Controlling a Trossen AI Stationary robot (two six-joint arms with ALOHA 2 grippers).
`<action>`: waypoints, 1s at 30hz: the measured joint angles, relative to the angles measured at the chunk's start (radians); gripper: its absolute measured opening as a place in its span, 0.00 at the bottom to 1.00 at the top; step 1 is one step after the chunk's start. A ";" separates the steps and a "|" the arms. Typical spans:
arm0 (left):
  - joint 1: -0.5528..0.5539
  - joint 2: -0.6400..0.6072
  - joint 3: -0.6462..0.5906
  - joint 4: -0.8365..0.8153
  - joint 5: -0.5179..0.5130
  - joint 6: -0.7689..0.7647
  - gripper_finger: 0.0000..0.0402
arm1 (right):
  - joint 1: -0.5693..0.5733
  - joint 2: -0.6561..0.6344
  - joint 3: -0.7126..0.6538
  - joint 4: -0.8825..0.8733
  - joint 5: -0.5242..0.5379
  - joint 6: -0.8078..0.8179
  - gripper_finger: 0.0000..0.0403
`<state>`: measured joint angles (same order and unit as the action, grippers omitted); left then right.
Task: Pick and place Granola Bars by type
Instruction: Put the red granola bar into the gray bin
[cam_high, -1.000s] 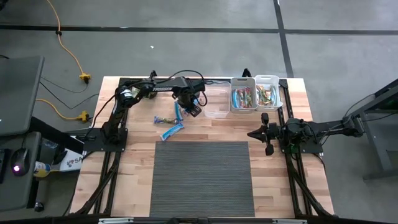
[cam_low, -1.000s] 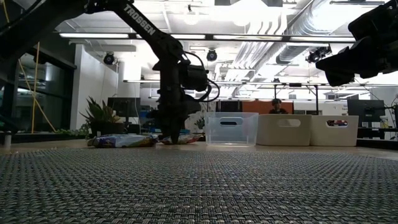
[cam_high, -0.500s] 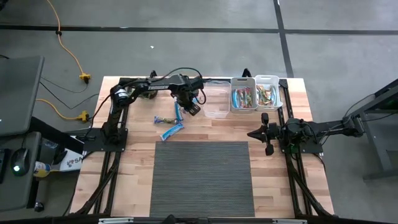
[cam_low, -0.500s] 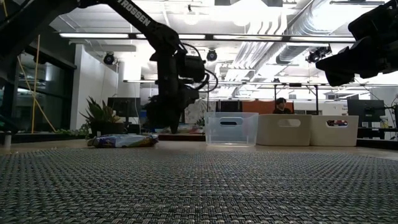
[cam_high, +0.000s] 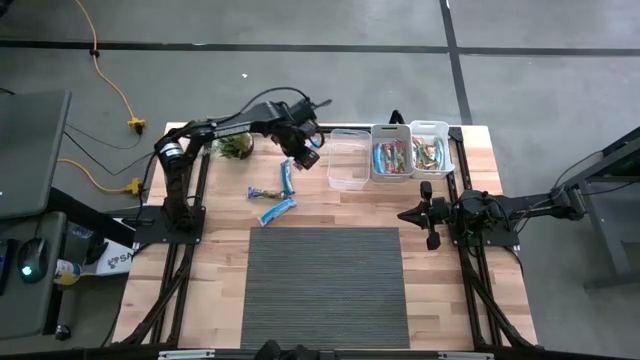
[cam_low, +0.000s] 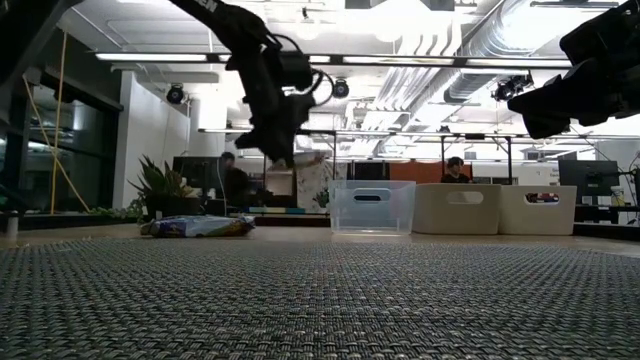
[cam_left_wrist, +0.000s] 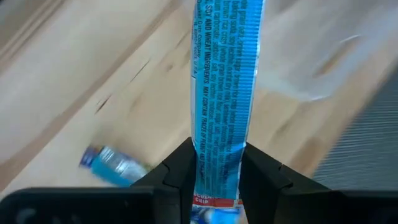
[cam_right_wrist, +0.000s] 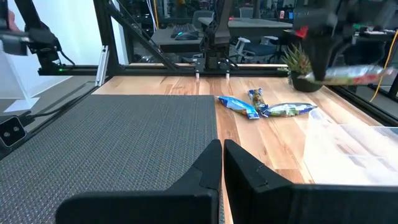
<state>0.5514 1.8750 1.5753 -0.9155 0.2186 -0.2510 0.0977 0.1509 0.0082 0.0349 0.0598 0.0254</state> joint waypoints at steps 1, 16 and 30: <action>0.002 -0.011 0.000 0.018 0.029 0.008 0.24 | 0.000 0.000 0.000 0.000 0.000 0.000 0.00; -0.001 -0.107 0.002 0.453 0.578 0.078 0.24 | 0.000 0.000 0.000 0.000 0.000 0.000 0.00; -0.015 -0.120 0.002 1.139 0.714 -0.245 0.24 | 0.000 0.000 0.000 0.000 0.000 0.000 0.00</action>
<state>0.5361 1.7554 1.5772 0.2238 0.9322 -0.4961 0.0977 0.1509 0.0082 0.0350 0.0597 0.0254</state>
